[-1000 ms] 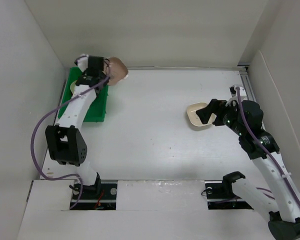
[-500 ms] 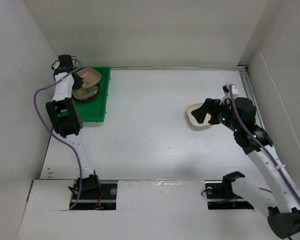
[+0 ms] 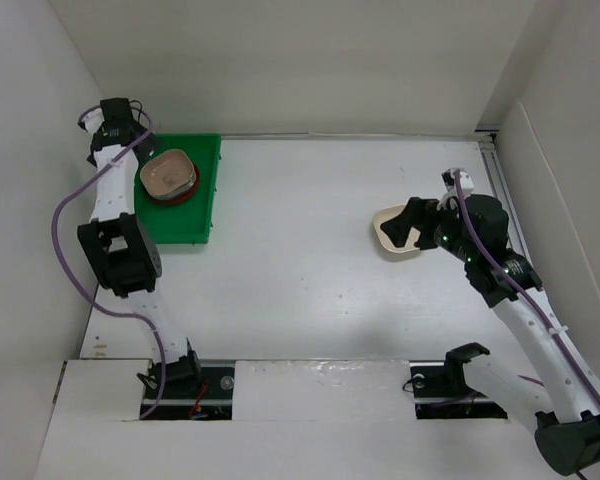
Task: Place the plates into the plastic bin on the countertop
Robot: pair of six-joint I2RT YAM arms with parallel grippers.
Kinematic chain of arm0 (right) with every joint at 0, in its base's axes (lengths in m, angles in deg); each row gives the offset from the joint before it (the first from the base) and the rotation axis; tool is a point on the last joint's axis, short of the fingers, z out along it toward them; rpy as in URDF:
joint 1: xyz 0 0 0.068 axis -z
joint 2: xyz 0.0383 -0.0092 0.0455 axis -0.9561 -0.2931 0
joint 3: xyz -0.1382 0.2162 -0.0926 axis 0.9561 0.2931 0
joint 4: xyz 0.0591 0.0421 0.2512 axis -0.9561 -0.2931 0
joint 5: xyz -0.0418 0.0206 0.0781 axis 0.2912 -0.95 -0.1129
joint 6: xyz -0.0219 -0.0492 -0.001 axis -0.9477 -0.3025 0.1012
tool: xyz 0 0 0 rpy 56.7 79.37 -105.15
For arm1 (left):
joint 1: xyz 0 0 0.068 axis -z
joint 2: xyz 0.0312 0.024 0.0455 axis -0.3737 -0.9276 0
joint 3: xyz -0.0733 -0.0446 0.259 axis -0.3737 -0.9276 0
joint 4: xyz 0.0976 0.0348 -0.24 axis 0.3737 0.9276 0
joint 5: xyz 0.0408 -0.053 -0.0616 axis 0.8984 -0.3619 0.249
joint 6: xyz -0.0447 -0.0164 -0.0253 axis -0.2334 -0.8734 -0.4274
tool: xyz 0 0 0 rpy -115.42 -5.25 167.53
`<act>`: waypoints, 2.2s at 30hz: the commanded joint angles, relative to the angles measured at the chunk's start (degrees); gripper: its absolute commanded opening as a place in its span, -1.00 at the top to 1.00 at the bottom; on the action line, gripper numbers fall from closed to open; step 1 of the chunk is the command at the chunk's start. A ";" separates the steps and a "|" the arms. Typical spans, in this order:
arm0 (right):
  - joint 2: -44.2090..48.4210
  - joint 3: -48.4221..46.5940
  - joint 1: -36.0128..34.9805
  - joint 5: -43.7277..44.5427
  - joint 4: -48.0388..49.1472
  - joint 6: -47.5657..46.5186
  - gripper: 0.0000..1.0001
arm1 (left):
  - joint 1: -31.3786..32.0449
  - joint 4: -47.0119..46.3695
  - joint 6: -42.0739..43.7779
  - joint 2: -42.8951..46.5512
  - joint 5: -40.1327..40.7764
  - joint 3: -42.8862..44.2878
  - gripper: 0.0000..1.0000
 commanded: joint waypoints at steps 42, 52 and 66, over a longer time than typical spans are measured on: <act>20.14 -12.33 -0.83 27.96 -15.99 8.58 -1.00 | 64.49 -3.01 -11.34 -27.06 2.19 18.11 0.59; 19.27 -4.70 -0.83 18.04 -8.69 5.33 -1.00 | 48.52 -3.19 0.07 -7.40 3.70 12.14 1.00; 10.39 2.35 -0.83 10.39 1.33 2.88 -1.00 | 4.93 0.25 17.15 -4.13 -17.66 14.70 1.00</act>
